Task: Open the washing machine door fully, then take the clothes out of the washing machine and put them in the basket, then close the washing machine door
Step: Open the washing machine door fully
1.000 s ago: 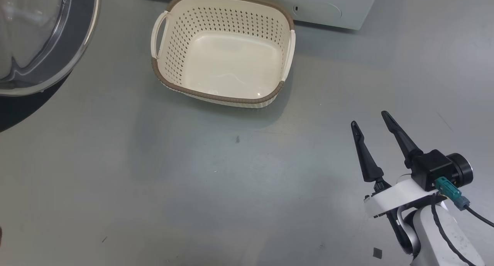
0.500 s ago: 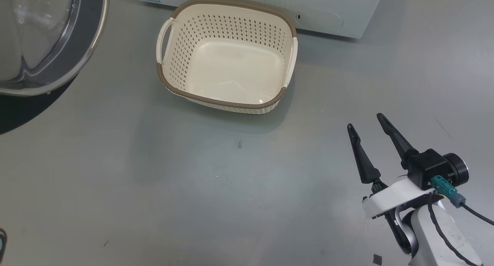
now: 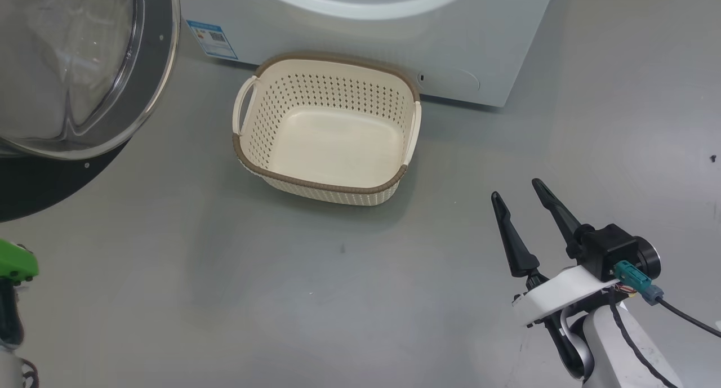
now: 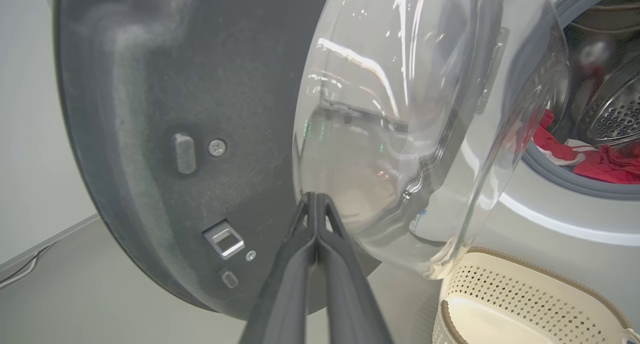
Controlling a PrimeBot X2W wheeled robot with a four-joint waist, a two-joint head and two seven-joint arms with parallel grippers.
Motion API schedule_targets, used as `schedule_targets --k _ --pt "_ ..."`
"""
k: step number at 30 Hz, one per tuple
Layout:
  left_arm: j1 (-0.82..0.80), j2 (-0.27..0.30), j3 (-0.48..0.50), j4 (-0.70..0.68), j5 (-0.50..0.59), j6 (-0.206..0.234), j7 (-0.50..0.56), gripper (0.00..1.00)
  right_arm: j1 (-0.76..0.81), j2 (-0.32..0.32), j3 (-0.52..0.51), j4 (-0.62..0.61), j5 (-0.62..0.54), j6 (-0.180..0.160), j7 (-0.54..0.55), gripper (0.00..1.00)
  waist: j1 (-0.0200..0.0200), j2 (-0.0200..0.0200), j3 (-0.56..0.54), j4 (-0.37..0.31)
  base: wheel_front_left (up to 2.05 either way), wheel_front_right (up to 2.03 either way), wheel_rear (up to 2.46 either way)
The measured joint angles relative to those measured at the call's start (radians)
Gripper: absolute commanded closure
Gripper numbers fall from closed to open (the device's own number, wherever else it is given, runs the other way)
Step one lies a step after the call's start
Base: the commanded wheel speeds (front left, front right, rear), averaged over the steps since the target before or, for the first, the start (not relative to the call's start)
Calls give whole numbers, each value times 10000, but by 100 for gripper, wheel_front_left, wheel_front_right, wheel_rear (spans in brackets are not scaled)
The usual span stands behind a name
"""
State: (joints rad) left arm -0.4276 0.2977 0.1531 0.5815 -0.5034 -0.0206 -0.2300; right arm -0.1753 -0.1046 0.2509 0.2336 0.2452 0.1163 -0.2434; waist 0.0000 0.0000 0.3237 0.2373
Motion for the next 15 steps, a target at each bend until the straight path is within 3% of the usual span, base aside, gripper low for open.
schedule_targets --k 15 --pt "1325 -573 -1373 -629 959 -476 -102 100 258 291 -360 169 391 -17 -15 0 0 0 -1525 -570 0 0 0"
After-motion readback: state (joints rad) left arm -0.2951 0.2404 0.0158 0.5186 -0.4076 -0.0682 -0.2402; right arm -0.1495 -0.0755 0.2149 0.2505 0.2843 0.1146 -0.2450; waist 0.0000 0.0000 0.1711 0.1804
